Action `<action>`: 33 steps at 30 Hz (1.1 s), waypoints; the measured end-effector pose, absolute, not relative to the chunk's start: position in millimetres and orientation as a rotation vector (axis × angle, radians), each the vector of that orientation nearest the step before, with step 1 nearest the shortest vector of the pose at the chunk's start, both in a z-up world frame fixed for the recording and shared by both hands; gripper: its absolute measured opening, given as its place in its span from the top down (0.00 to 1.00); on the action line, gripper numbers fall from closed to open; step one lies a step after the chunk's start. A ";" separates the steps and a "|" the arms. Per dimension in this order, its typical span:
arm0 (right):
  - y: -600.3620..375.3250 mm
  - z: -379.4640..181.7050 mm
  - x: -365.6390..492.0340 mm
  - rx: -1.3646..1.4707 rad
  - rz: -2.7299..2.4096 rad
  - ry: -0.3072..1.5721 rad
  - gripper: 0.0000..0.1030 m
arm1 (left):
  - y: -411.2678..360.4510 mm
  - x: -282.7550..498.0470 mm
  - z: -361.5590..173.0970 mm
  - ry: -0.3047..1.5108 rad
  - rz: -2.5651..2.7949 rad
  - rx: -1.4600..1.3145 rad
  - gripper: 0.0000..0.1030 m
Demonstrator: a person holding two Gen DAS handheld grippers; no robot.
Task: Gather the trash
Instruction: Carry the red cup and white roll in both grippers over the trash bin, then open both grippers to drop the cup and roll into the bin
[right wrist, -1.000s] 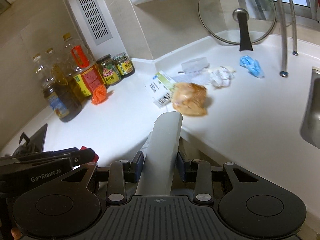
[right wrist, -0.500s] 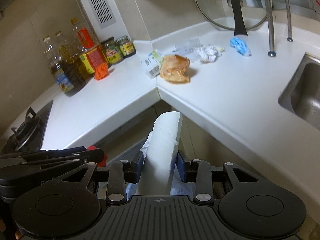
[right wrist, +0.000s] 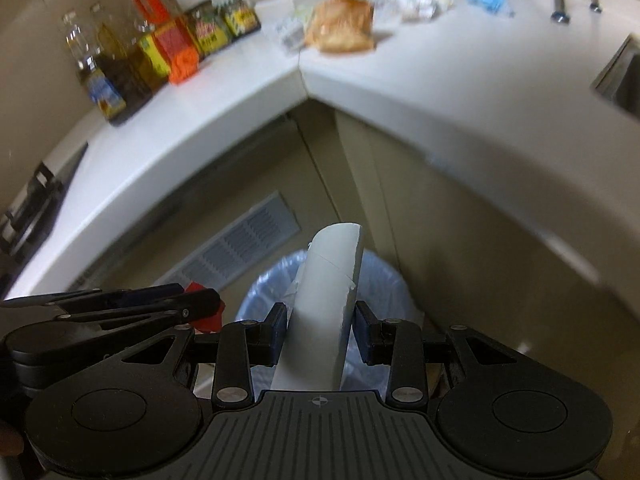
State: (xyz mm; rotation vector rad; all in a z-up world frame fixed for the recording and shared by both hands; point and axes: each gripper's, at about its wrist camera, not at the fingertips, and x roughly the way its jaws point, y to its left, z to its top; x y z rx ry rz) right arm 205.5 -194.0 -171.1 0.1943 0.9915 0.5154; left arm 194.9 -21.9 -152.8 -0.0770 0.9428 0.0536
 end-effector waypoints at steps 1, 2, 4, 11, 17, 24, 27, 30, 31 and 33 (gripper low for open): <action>-192.0 -177.4 208.1 0.190 0.520 0.996 0.65 | -19.9 196.6 -159.4 0.952 0.051 -0.079 0.73; -189.5 -184.5 210.8 0.183 0.522 1.002 0.65 | -18.0 198.3 -166.1 0.960 0.051 -0.080 0.73; -186.2 -196.7 216.2 0.175 0.524 1.016 0.65 | -15.8 202.9 -179.1 0.972 0.050 -0.078 0.73; -176.8 -236.0 229.5 0.152 0.565 1.043 0.65 | -9.3 219.2 -215.0 1.001 0.045 -0.074 0.73; -167.7 -268.9 245.8 0.170 0.587 1.064 0.65 | -3.1 233.2 -245.0 1.021 0.059 -0.089 0.73; -161.3 -303.7 262.7 0.162 0.602 1.084 0.65 | 3.8 248.5 -278.2 1.051 0.049 -0.090 0.73; -158.3 -316.7 265.8 0.149 0.615 1.096 0.64 | 6.6 253.0 -292.7 1.075 0.044 -0.080 0.73; -153.2 -327.3 267.1 0.122 0.623 1.108 0.64 | 8.4 256.0 -305.5 1.100 0.041 -0.069 0.73; -151.7 -330.3 267.1 0.107 0.626 1.111 0.64 | 9.0 256.8 -309.1 1.105 0.039 -0.067 0.73; -148.8 -335.9 267.7 0.079 0.630 1.117 0.64 | 10.5 258.2 -314.9 1.115 0.034 -0.066 0.73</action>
